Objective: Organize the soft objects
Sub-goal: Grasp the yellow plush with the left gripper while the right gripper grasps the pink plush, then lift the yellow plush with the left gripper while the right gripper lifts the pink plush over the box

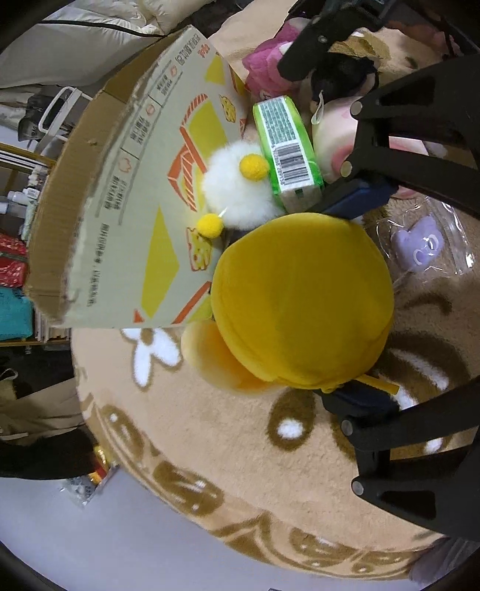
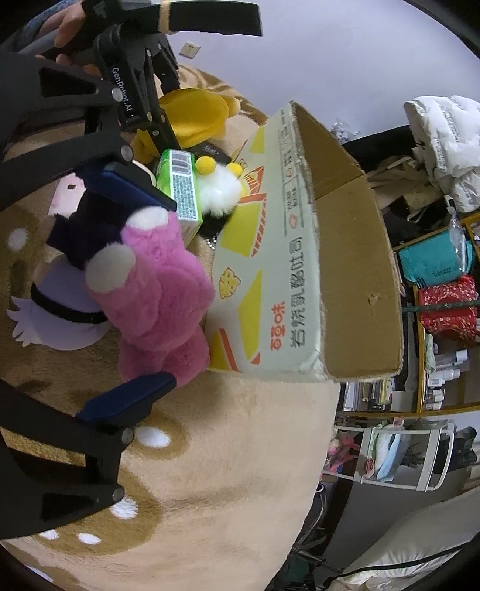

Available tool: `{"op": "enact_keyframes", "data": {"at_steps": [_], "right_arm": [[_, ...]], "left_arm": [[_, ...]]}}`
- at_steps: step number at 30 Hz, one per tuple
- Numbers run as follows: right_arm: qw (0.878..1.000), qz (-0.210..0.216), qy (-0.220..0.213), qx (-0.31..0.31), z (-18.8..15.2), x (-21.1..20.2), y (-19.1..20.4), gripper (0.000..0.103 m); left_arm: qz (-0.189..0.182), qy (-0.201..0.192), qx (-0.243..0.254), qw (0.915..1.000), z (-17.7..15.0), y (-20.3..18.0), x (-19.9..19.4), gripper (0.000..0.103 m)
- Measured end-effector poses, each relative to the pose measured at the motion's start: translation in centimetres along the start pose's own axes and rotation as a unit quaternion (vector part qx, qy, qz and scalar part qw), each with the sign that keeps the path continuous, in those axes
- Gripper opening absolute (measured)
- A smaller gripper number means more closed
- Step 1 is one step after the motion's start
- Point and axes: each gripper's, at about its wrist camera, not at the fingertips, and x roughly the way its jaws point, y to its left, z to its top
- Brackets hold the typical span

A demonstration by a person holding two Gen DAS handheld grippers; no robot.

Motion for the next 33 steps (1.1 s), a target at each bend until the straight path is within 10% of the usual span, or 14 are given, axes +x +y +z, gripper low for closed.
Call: {"op": "enact_keyframes", "data": {"at_steps": [10,22,33], "right_arm": [[1.000,0.007,-0.011,0.000,-0.3,-1.2,0.4,0.065],[0.998,0.028,-0.062,0.013,-0.3,-4.9,0.3,0.063],[0.983,0.046,-0.175,0.012,0.1,-11.0,0.9,0.063]], "left_arm": [[0.015,-0.037,0.000,0.9992,-0.9,0.2,-3.2,0.075],[0.029,-0.105,0.002,0.9940,-1.1,0.6,-7.0,0.075],[0.038,-0.257,0.032,0.9651,-1.7,-0.8,-12.8,0.075]]}}
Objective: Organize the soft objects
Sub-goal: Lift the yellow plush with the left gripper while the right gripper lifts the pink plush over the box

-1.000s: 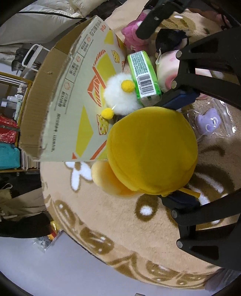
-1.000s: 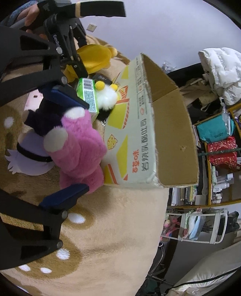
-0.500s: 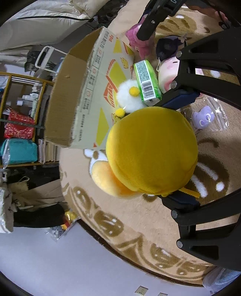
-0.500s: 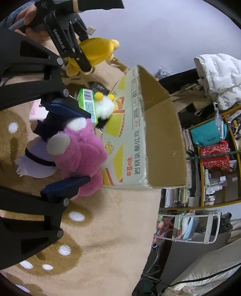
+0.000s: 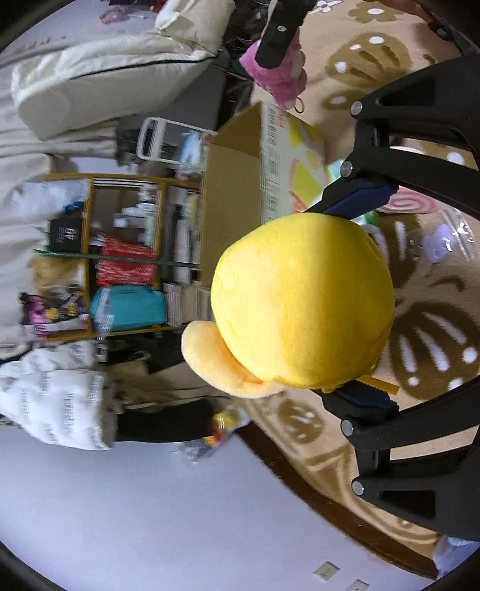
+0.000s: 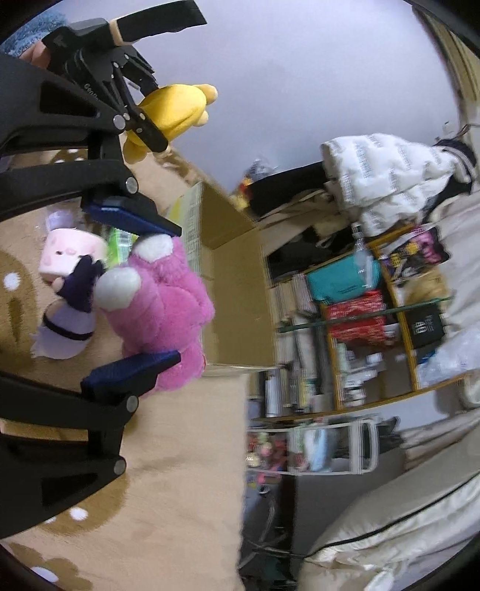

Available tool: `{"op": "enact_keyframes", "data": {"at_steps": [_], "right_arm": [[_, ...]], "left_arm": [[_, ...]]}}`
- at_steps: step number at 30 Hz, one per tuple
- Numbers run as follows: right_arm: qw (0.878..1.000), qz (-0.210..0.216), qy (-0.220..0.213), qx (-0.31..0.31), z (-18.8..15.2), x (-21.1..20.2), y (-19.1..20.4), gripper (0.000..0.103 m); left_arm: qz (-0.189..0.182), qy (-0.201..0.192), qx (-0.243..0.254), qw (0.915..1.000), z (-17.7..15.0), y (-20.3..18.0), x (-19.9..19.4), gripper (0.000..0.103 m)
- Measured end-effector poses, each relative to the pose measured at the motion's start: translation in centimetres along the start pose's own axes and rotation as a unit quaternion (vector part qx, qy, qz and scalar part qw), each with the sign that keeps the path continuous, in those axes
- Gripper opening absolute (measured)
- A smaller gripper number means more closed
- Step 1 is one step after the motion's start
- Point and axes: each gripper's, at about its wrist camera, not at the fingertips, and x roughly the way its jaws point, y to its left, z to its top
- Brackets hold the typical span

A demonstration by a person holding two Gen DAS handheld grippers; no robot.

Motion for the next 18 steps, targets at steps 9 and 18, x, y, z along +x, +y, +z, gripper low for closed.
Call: {"op": "enact_keyframes", "data": {"at_steps": [9,18], "right_arm": [[0.997,0.019,-0.074,-0.008,2.7,-1.4,0.5,0.063],[0.994,0.022,-0.102,-0.030,5.2,0.4,0.3,0.064]], "left_arm": [[-0.011,-0.071,0.019,0.9972,2.6,-1.0,-1.2,0.075],[-0.018,-0.099,0.061,0.9930,5.0,-3.0,0.2,0.075]]}}
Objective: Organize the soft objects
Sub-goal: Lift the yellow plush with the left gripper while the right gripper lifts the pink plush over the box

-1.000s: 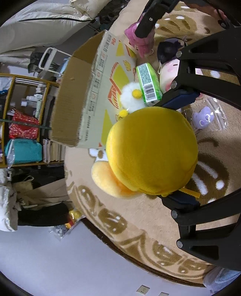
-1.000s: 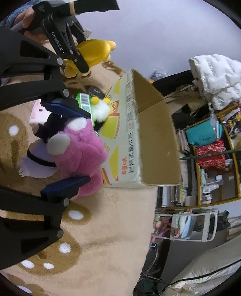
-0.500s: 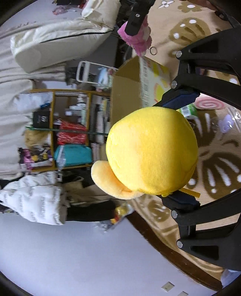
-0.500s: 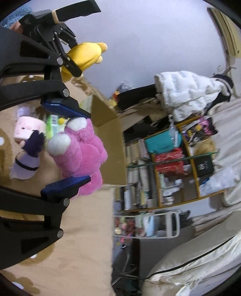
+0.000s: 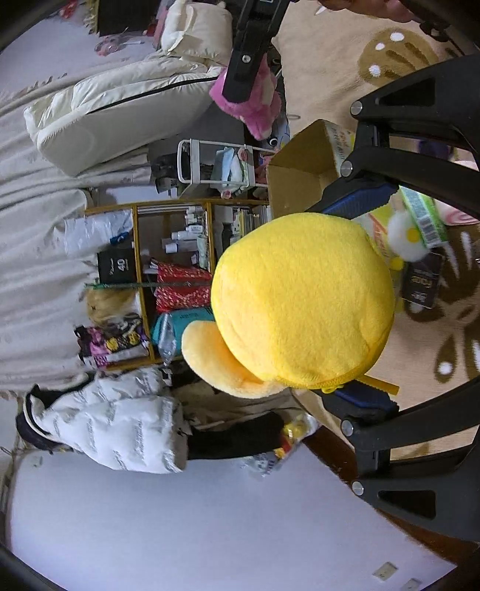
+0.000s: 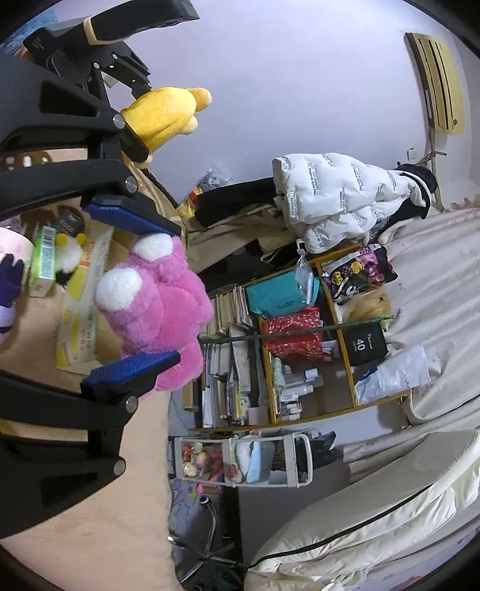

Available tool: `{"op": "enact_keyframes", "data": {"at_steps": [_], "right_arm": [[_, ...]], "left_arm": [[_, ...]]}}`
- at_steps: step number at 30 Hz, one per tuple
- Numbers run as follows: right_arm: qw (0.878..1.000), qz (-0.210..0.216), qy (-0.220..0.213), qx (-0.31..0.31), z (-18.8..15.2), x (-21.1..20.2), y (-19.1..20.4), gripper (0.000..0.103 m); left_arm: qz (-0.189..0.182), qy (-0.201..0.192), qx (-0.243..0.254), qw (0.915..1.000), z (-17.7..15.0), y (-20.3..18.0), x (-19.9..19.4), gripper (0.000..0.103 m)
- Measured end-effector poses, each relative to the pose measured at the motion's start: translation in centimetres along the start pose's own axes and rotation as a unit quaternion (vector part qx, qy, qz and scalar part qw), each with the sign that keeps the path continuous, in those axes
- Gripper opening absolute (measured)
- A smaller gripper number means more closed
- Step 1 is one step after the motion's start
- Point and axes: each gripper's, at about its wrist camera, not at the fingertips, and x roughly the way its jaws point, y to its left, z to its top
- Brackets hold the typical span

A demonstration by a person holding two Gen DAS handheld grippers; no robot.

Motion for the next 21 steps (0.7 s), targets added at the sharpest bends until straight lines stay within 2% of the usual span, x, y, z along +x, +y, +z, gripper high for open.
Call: {"op": "enact_keyframes", "data": {"at_steps": [6,14,21], "right_arm": [[1.000,0.005,-0.009,0.002,0.5,1.7,-0.7,0.065],[1.000,0.015,0.002,0.011,0.8,4.4,-1.3,0.066],[0.998,0.043,0.012,0.050,-0.8,6.6,-2.2,0.068]], "left_arm": [[-0.008,0.002,-0.001,1.0000,0.9,0.0,2.5,0.075],[-0.013,0.022,-0.003,0.9997,0.8,-0.2,6.0,0.076],[-0.016,0.050,-0.004,0.9986,0.1,-0.9,8.9,0.076]]}}
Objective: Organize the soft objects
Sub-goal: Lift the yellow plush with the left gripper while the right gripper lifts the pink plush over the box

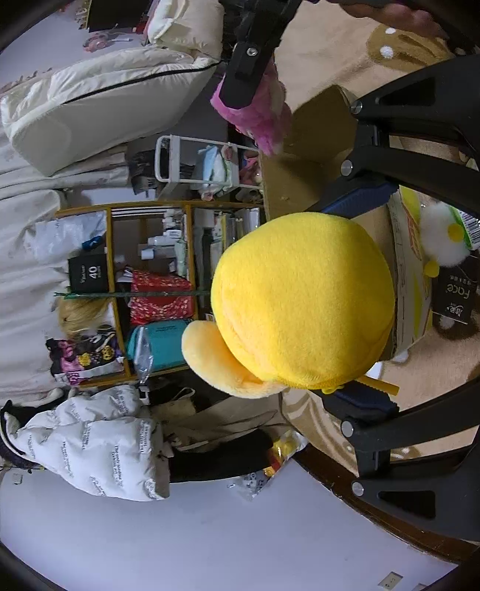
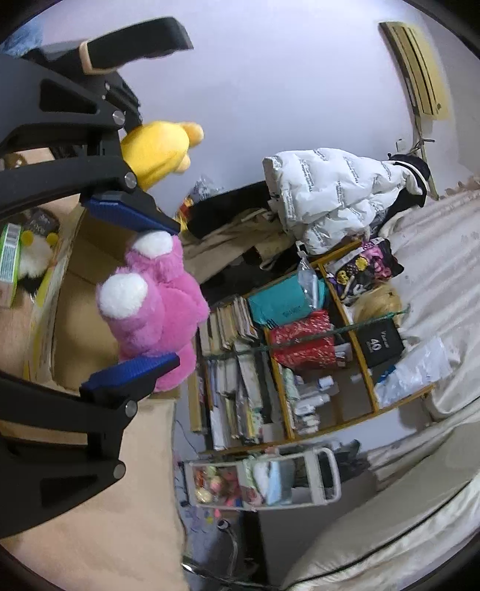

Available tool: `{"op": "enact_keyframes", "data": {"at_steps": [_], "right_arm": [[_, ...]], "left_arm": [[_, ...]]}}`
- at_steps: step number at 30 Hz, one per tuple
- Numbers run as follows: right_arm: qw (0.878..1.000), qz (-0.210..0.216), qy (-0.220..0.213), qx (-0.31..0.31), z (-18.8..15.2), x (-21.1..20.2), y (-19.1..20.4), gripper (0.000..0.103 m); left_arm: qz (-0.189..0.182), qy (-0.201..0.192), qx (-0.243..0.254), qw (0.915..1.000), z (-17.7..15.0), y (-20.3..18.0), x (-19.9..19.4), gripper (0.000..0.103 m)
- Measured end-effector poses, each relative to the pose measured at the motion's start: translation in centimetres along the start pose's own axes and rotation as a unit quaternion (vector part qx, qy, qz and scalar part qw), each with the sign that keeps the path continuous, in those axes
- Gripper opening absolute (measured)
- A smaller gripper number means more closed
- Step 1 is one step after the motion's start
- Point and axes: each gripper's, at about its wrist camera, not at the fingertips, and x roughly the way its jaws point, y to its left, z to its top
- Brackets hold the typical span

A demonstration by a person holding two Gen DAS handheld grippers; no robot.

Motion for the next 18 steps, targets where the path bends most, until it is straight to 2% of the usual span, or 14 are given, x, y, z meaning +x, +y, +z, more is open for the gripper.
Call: {"op": "enact_keyframes", "data": {"at_steps": [6,15,18], "right_arm": [[1.000,0.003,0.018,-0.018,-0.9,1.2,0.3,0.069],[0.999,0.006,0.036,0.031,-1.4,1.5,-1.8,0.070],[0.999,0.005,0.039,0.028,-1.4,1.6,-1.7,0.072]], "left_arm": [[-0.009,0.019,0.005,0.9998,-0.4,-0.3,1.5,0.077],[-0.026,0.035,0.008,0.9990,-0.5,-0.7,2.6,0.077],[-0.029,0.046,0.002,0.9985,-0.5,-0.7,3.3,0.077]]}}
